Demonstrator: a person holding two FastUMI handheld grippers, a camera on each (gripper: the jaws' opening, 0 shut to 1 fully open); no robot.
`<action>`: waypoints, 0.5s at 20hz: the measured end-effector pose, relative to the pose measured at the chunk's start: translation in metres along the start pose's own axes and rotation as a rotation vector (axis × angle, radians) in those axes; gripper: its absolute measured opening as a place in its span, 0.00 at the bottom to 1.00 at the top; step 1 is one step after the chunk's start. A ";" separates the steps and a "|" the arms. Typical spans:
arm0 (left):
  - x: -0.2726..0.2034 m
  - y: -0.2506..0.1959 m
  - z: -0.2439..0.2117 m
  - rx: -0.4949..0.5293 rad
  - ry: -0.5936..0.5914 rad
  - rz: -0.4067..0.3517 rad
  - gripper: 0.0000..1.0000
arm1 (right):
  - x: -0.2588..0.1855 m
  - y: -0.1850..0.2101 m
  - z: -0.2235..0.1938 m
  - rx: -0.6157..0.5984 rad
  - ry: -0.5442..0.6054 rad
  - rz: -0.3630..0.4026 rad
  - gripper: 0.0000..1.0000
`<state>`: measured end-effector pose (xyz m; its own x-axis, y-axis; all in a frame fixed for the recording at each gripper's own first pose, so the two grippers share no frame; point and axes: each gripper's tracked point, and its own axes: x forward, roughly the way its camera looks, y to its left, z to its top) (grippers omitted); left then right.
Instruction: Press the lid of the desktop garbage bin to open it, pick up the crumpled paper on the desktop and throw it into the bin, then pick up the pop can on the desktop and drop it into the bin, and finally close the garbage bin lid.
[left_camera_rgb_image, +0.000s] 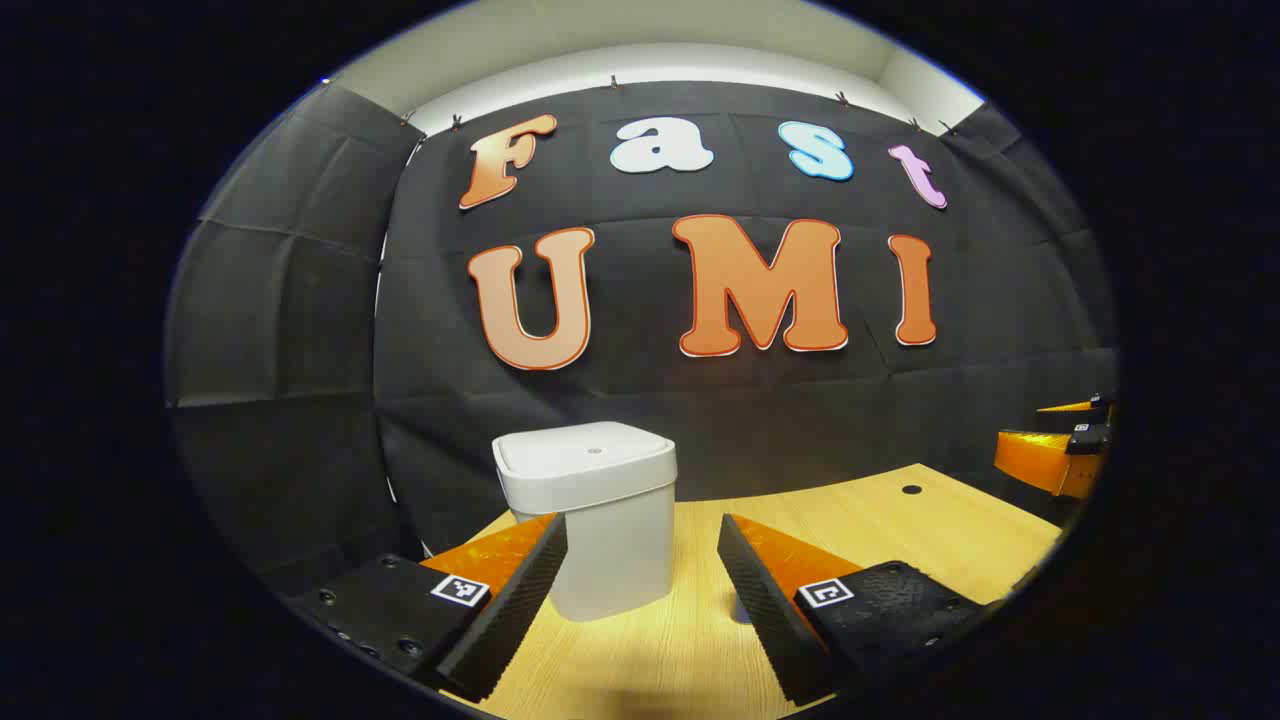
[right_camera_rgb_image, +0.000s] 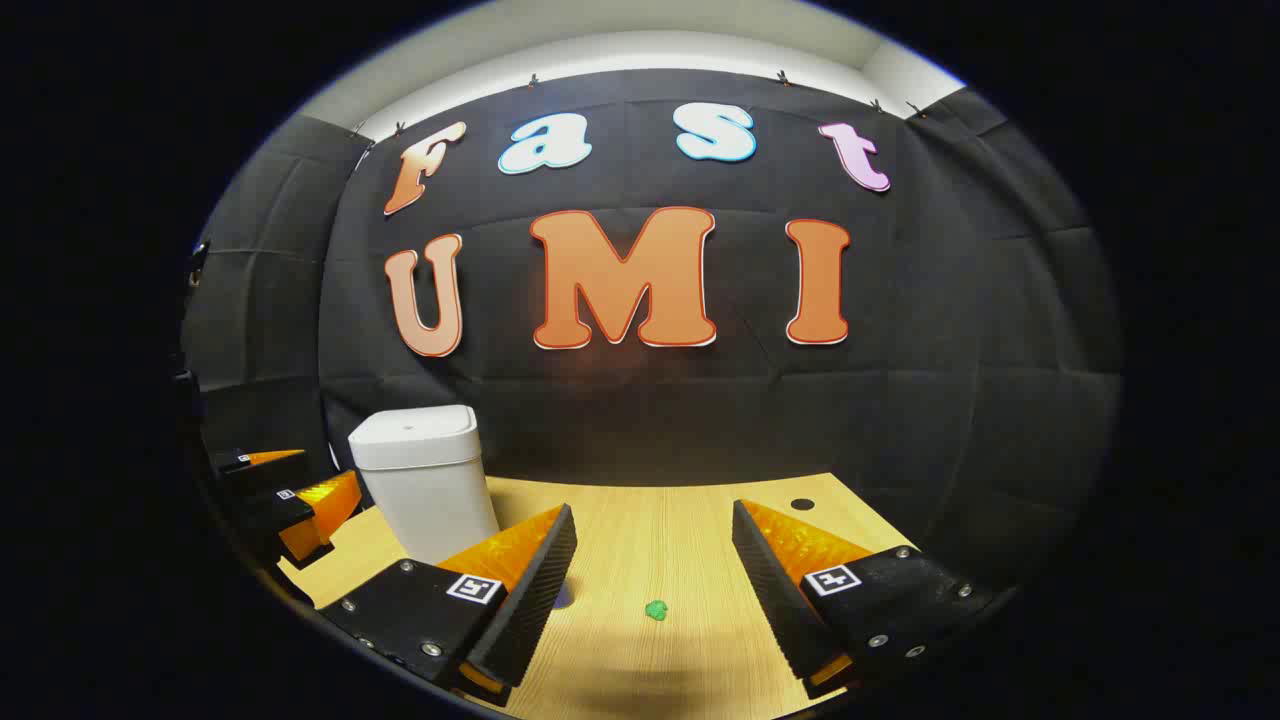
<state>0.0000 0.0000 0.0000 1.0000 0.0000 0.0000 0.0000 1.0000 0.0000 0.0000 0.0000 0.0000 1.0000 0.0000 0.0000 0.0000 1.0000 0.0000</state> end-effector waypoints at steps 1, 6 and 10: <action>0.000 -0.002 -0.001 0.003 0.005 -0.009 0.96 | 0.005 -0.001 0.000 0.006 0.002 0.002 0.94; 0.005 -0.017 -0.006 -0.025 0.045 -0.036 0.96 | 0.034 -0.002 -0.003 0.001 0.021 0.018 0.94; 0.009 -0.020 -0.008 -0.069 0.066 -0.014 0.97 | 0.049 -0.001 0.001 0.012 0.030 0.044 0.94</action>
<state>0.0091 -0.0202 -0.0084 0.9978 -0.0163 -0.0650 0.0118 0.9975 -0.0697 0.0486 -0.0005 0.0010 0.9986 0.0441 -0.0299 -0.0437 0.9990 0.0128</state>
